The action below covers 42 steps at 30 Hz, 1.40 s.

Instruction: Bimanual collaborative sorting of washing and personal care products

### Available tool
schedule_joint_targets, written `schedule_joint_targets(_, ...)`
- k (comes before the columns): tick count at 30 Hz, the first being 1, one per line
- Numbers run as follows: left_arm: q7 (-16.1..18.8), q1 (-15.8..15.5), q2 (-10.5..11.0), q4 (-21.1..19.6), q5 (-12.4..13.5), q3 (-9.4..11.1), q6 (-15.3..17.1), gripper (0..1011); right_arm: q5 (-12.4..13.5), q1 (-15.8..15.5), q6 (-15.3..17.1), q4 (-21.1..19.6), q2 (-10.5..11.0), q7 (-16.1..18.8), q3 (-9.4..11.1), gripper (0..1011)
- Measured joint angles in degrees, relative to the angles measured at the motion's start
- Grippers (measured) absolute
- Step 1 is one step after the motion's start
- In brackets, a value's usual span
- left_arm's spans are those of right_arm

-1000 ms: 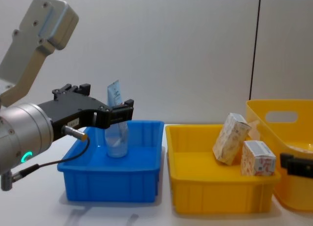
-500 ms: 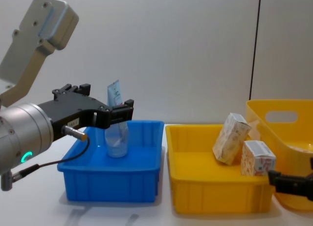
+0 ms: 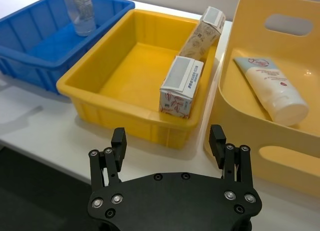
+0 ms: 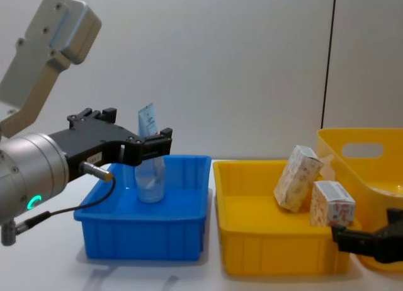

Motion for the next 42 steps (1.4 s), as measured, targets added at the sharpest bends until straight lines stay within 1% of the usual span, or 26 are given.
schedule_joint_targets(7,0.0,0.0,0.0,0.0,0.0,0.0,0.0,1001,-1.5,1.2,-0.9,2.1,-2.6,-2.4,-0.6,1003)
schedule_joint_targets(12,0.0,0.0,0.0,0.0,0.0,0.0,0.0,1001,-2.1,1.9,-1.2,3.4,-4.1,-3.5,-0.8,1003)
schedule_joint_targets(24,0.0,0.0,0.0,0.0,0.0,0.0,0.0,1001,-2.8,4.1,-0.6,7.1,-8.0,-5.9,-0.8,1003)
schedule_joint_targets(25,0.0,0.0,0.0,0.0,0.0,0.0,0.0,1001,-2.8,4.1,-0.6,7.1,-8.0,-5.9,-0.8,1003)
schedule_joint_targets(26,0.0,0.0,0.0,0.0,0.0,0.0,0.0,1001,-3.1,4.6,-0.5,7.8,-8.7,-6.5,-0.8,1003)
schedule_joint_targets(33,0.0,0.0,0.0,0.0,0.0,0.0,0.0,1001,-3.6,5.8,-0.7,9.8,-10.3,-7.7,-0.7,1003)
schedule_joint_targets(37,0.0,0.0,0.0,0.0,0.0,0.0,0.0,1001,-4.1,6.8,-1.4,11.2,-11.4,-8.3,-0.6,1003)
schedule_joint_targets(42,0.0,0.0,0.0,0.0,0.0,0.0,0.0,1001,-4.5,7.6,-2.2,12.5,-12.2,-8.7,-0.5,1004)
